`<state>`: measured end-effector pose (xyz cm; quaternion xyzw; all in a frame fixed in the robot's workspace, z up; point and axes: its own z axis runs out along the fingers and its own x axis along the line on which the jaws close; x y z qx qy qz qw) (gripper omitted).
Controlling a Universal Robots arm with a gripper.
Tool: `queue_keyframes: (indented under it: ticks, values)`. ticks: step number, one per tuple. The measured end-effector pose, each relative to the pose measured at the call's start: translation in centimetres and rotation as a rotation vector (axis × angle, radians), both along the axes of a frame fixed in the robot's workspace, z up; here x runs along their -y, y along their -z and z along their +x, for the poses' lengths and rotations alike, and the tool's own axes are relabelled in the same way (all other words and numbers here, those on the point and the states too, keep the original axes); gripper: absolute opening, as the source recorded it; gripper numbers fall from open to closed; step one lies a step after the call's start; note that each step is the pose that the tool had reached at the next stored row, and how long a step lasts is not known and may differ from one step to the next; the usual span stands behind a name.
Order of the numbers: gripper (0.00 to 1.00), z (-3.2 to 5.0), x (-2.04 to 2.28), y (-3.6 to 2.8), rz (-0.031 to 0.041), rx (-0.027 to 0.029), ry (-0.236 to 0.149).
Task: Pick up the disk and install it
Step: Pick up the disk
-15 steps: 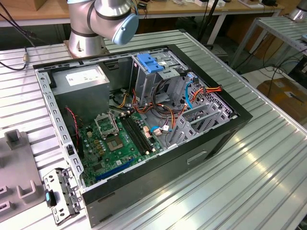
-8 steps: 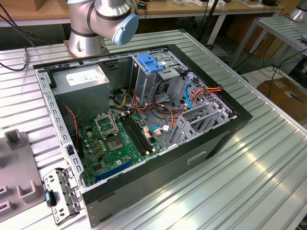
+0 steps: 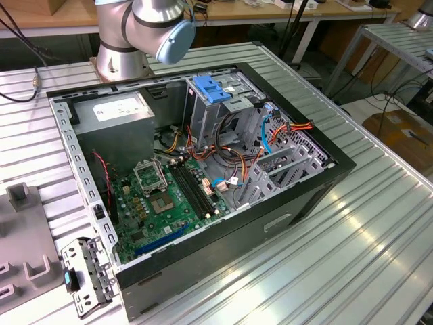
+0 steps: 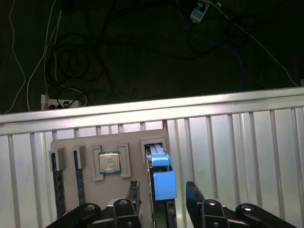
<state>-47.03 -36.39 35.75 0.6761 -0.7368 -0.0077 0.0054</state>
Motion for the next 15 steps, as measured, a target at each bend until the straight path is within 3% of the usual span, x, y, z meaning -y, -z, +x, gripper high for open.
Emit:
queue_keyframes:
  ticks: [1, 5, 9, 10, 11, 13, 15]
  values:
    - [0.56, 0.00, 0.00, 0.06, 0.0000, 0.0010, -0.008]
    - [0.56, -0.10, 0.01, 0.57, 0.0000, 0.0051, -0.046]
    - [0.56, -0.35, 0.13, 1.26, -0.0001, 0.0082, -0.060]
    - [0.56, -0.35, 0.14, 1.34, -0.0003, 0.0112, -0.062]
    - [0.56, -0.34, 0.14, 1.44, -0.0005, 0.0176, -0.062]
    - [0.56, -0.34, 0.14, 1.74, -0.0015, 0.0345, -0.062]
    - [0.56, -0.35, 0.14, 1.82, -0.0016, 0.0360, -0.062]
